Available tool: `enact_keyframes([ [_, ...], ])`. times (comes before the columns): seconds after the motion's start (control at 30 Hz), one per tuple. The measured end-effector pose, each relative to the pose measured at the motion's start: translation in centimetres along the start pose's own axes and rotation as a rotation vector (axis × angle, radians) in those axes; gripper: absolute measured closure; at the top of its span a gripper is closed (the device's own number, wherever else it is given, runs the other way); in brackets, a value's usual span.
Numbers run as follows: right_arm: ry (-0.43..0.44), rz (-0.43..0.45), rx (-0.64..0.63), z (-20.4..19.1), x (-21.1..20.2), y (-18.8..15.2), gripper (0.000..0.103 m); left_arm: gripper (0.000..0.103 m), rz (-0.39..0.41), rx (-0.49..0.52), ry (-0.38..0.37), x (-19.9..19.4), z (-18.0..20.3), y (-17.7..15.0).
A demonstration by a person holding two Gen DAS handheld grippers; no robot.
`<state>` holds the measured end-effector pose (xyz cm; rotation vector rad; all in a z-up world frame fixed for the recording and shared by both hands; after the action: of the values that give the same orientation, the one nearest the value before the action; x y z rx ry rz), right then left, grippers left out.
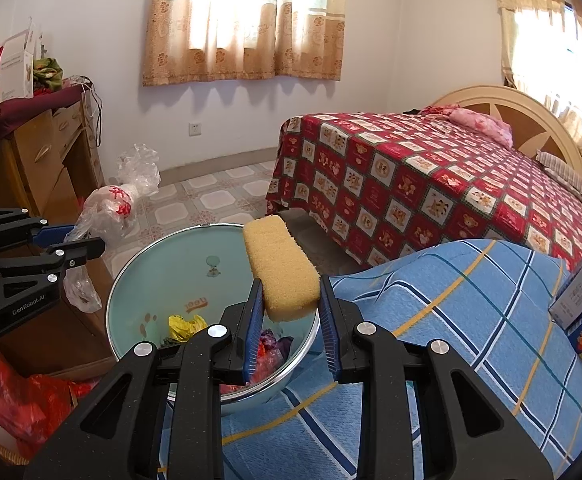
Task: Collect trash
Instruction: 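Open both tools over the bin to drop the bag and sponge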
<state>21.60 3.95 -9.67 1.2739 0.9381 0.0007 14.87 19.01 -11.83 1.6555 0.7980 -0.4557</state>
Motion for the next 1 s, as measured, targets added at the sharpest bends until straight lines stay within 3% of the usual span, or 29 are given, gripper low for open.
enact_keyframes([
  [0.3, 0.002, 0.003, -0.006, -0.6, 0.1, 0.5, 0.075, 0.079, 0.009, 0.001, -0.013, -0.4, 0.1, 0.1],
  [0.43, -0.001, 0.013, -0.005, -0.7, 0.1, 0.7, 0.075, 0.063, 0.034, 0.007, -0.014, -0.8, 0.3, 0.4],
  [0.53, 0.005, 0.015, 0.004, -0.5, 0.3, 0.9, 0.065, 0.047, 0.047, 0.003, -0.013, -1.2, 0.4, 0.5],
  [0.6, 0.001, 0.022, 0.015, -0.3, 0.2, 0.9, 0.057, 0.043, 0.051, 0.003, -0.009, -1.3, 0.5, 0.6],
  [0.7, -0.004, 0.034, 0.036, 0.0, -0.4, 0.7, 0.046, 0.022, 0.068, -0.015, 0.004, -1.8, 0.3, 0.7],
  [0.77, -0.007, 0.039, 0.044, 0.2, -0.8, 0.6, 0.041, 0.019, 0.087, -0.022, 0.005, -2.6, 0.4, 0.8],
  [0.83, -0.028, 0.062, 0.067, 1.0, -2.5, 0.3, 0.035, 0.007, 0.115, -0.031, 0.014, -3.8, 0.3, 1.0],
  [1.0, -0.089, 0.120, 0.108, 2.4, -6.4, -0.5, 0.026, 0.006, 0.202, -0.055, 0.024, -7.3, 0.4, 1.8],
])
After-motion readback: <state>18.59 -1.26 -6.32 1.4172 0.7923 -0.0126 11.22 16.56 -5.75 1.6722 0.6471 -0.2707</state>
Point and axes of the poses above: each gripper's, at about its wrist camera, not at the fingertips, and x roughly the way its jaws point, z to its right, y to its top, the point moved 5 cm from there along x, roughly the way its jaws point, and after that the axes turned 6 degrees about x, right-handed, at the moved point
